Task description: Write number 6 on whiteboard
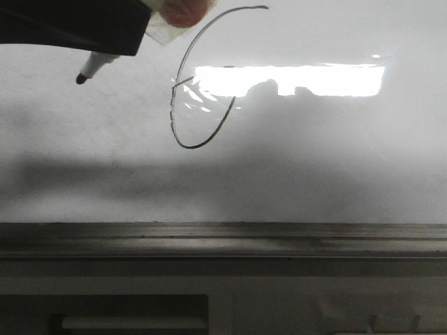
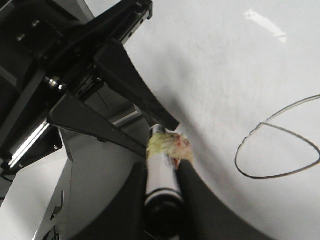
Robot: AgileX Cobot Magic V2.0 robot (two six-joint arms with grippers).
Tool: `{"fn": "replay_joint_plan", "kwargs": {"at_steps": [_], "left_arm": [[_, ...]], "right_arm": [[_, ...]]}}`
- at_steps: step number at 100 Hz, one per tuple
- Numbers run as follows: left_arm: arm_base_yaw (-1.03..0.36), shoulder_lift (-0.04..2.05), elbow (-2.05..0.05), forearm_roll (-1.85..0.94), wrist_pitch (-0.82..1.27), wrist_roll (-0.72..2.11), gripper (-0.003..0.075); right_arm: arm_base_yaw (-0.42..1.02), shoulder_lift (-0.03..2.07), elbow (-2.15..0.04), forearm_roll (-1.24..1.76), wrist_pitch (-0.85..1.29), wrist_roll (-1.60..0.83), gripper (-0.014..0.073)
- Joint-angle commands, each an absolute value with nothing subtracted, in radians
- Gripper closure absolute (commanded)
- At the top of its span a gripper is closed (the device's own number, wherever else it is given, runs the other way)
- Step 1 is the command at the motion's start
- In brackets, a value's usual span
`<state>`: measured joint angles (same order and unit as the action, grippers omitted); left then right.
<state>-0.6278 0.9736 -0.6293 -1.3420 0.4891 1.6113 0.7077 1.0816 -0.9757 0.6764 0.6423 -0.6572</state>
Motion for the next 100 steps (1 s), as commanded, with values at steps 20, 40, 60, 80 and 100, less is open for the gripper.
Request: {"fn": "replay_joint_plan", "kwargs": {"at_steps": [20, 40, 60, 80, 100], "left_arm": [[-0.635, 0.968, -0.665, -1.378, 0.479, 1.614, 0.0709], [-0.635, 0.968, -0.665, -1.378, 0.448, 1.614, 0.0741], [-0.631, 0.928, -0.665, -1.378, 0.381, 1.591, 0.0741], [-0.629, 0.787, -0.630, -1.384, 0.170, 1.439, 0.0741], [-0.629, 0.720, -0.547, -1.595, 0.046, 1.363, 0.0741]], "right_arm": [[0.709, 1.068, -1.001, 0.698, 0.608, -0.659, 0.0636], [0.709, 1.068, -1.001, 0.699, 0.627, -0.659, 0.0404], [0.677, 1.034, -1.001, 0.700, 0.593, -0.659, 0.0156], [0.498, 0.908, -0.994, 0.691, 0.635, -0.659, 0.0156], [0.367, 0.787, -0.905, 0.691, 0.635, -0.639, 0.0156]]}}
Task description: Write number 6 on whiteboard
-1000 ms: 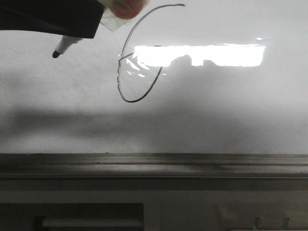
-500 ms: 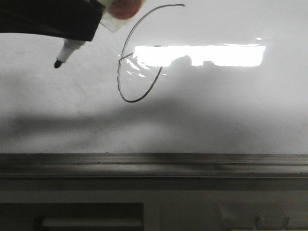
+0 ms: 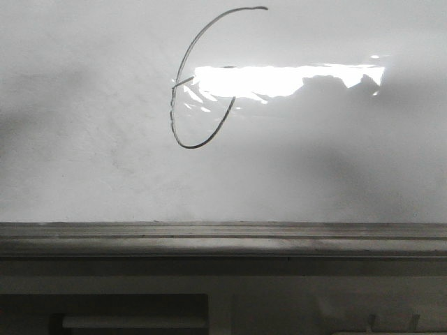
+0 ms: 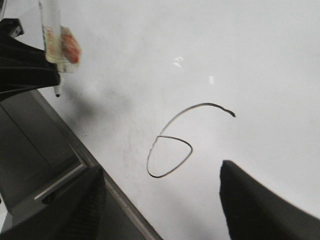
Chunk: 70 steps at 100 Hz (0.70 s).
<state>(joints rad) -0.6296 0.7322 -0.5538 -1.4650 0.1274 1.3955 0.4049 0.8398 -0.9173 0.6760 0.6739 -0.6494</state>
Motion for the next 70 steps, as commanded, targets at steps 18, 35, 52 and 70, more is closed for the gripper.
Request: {"fn": "replay_joint_plan", "kwargs": {"at_steps": [18, 35, 52, 70], "left_arm": [[-0.629, 0.753, -0.516, -1.701, -0.026, 1.363, 0.0741], [-0.629, 0.858, -0.529, -1.731, -0.016, 1.363, 0.0741], [-0.629, 0.954, -0.566, -1.741, -0.014, 1.363, 0.0741], [-0.629, 0.996, -0.586, -1.760, 0.010, 1.363, 0.0741]], "right_arm": [[0.358, 0.716, -0.805, 0.691, 0.622, -0.631, 0.0156], [0.358, 0.708, -0.775, 0.697, 0.622, -0.617, 0.0156], [0.358, 0.708, -0.775, 0.699, 0.620, -0.617, 0.0156], [0.358, 0.708, -0.775, 0.699, 0.620, -0.617, 0.0156]]}}
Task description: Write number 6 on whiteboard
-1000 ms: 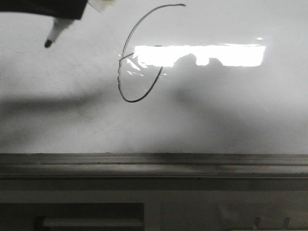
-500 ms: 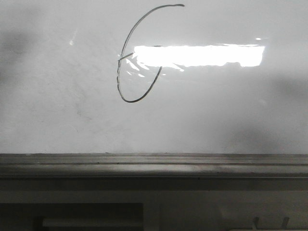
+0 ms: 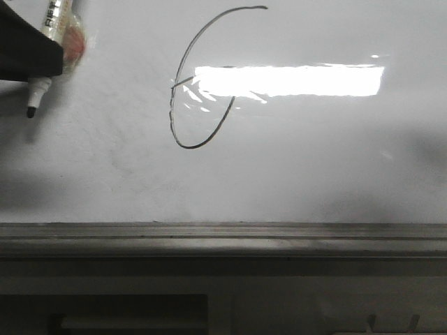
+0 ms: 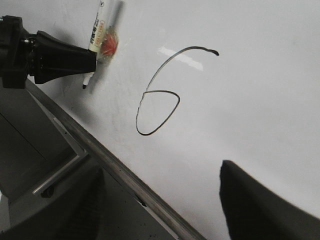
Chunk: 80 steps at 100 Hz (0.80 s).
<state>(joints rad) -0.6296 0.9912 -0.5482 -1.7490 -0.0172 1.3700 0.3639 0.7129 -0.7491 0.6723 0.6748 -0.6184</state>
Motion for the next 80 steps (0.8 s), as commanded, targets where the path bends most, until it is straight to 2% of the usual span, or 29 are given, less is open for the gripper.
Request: {"fn": "replay_joint_plan", "kwargs": {"at_steps": [1, 51, 63, 80], "left_arm": [[-0.629, 0.996, -0.586, -1.760, 0.010, 1.363, 0.0741], [-0.629, 0.998, -0.586, -1.779, 0.008, 1.367, 0.0734], [-0.629, 0.998, -0.586, -1.779, 0.008, 1.370, 0.0661], [-0.629, 0.998, -0.586, -1.779, 0.008, 1.370, 0.0499]], "right_arm": [[0.358, 0.708, -0.775, 0.699, 0.620, -0.617, 0.0156], [0.358, 0.708, -0.775, 0.699, 0.620, -0.617, 0.0156], [0.358, 0.708, -0.775, 0.699, 0.620, -0.617, 0.0156], [0.358, 0.708, -0.775, 0.699, 0.620, -0.617, 0.0156]]}}
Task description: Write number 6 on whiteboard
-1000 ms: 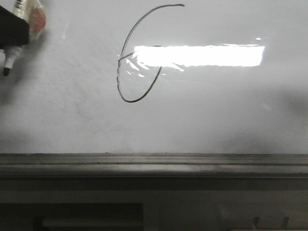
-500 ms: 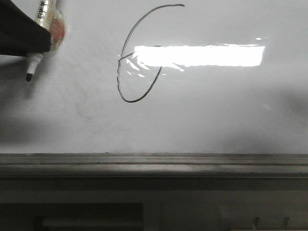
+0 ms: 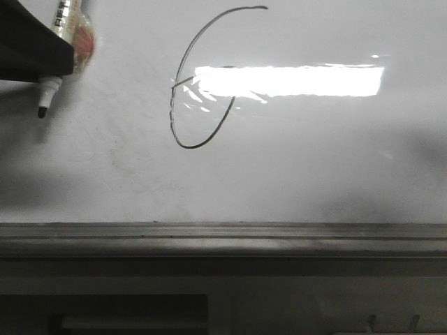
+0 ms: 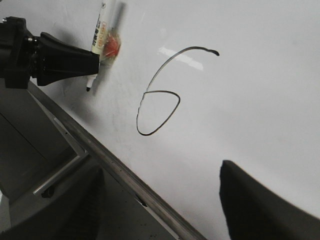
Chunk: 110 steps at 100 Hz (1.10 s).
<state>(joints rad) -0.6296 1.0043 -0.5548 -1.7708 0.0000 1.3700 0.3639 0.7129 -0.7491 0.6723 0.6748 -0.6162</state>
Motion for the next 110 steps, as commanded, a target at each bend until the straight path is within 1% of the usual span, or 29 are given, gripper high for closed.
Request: {"fn": "replay_joint_plan", "kwargs": {"at_steps": [1, 11, 19, 23, 26, 46, 74, 79, 83, 87, 88, 90, 93, 94, 95, 97, 100, 101, 104, 107, 109, 110], "left_arm": [[-0.629, 0.998, -0.586, -1.779, 0.008, 1.370, 0.0491], [-0.629, 0.998, -0.586, -1.779, 0.008, 1.370, 0.0358], [-0.629, 0.998, -0.586, -1.780, 0.008, 1.370, 0.0228], [-0.629, 0.998, -0.586, -1.780, 0.008, 1.370, 0.0182], [-0.629, 0.994, -0.586, -1.780, 0.008, 1.370, 0.0164], [-0.629, 0.902, -0.586, -1.711, 0.010, 1.371, 0.0163], [-0.629, 0.632, -0.586, -1.519, 0.014, 1.375, 0.0176], [-0.629, 0.589, -0.586, -1.488, 0.017, 1.375, 0.0201], [-0.629, 0.566, -0.586, -1.483, 0.018, 1.375, 0.0232], [-0.629, 0.541, -0.582, -1.483, 0.018, 1.375, 0.0286], [-0.629, 0.537, -0.580, -1.483, 0.018, 1.375, 0.0296], [-0.629, 0.525, -0.577, -1.481, 0.018, 1.375, 0.0330], [-0.629, 0.508, -0.571, -1.479, 0.018, 1.375, 0.0394], [-0.629, 0.505, -0.568, -1.474, 0.021, 1.375, 0.0408], [-0.629, 0.502, -0.564, -1.473, 0.021, 1.375, 0.0423], [-0.629, 0.493, -0.558, -1.467, 0.027, 1.375, 0.0468], [-0.629, 0.479, -0.549, -1.461, 0.039, 1.375, 0.0549], [-0.629, 0.476, -0.547, -1.459, 0.042, 1.375, 0.0566], [-0.629, 0.464, -0.536, -1.458, 0.066, 1.375, 0.0632], [-0.629, 0.449, -0.528, -1.456, 0.091, 1.375, 0.0717], [-0.629, 0.444, -0.521, -1.447, 0.112, 1.377, 0.0743], [-0.629, 0.437, -0.519, -1.435, 0.119, 1.377, 0.0737]], "right_arm": [[0.358, 0.708, -0.775, 0.699, 0.620, -0.617, 0.0156], [0.358, 0.708, -0.775, 0.699, 0.620, -0.617, 0.0156], [0.358, 0.708, -0.775, 0.699, 0.620, -0.617, 0.0156], [0.358, 0.708, -0.775, 0.699, 0.620, -0.617, 0.0156], [0.358, 0.708, -0.775, 0.699, 0.620, -0.617, 0.0156], [0.358, 0.708, -0.775, 0.699, 0.620, -0.617, 0.0156], [0.358, 0.708, -0.775, 0.699, 0.581, -0.617, 0.0162], [0.358, 0.707, -0.775, 0.699, 0.559, -0.617, 0.0189], [0.358, 0.703, -0.775, 0.701, 0.538, -0.617, 0.0239], [0.358, 0.696, -0.775, 0.701, 0.520, -0.617, 0.0313], [0.358, 0.696, -0.775, 0.701, 0.515, -0.617, 0.0342], [0.358, 0.691, -0.772, 0.701, 0.510, -0.617, 0.0374], [0.358, 0.683, -0.769, 0.701, 0.498, -0.617, 0.0458], [0.358, 0.679, -0.766, 0.701, 0.496, -0.617, 0.0476], [0.358, 0.677, -0.765, 0.701, 0.491, -0.617, 0.0512], [0.358, 0.671, -0.757, 0.701, 0.486, -0.617, 0.0550], [0.358, 0.658, -0.747, 0.701, 0.472, -0.618, 0.0642], [0.358, 0.651, -0.741, 0.701, 0.469, -0.621, 0.0659], [0.358, 0.635, -0.726, 0.701, 0.454, -0.623, 0.0659], [0.358, 0.615, -0.708, 0.701, 0.431, -0.626, 0.0654], [0.358, 0.598, -0.693, 0.701, 0.415, -0.633, 0.0654], [0.358, 0.585, -0.683, 0.701, 0.409, -0.635, 0.0654]]}}
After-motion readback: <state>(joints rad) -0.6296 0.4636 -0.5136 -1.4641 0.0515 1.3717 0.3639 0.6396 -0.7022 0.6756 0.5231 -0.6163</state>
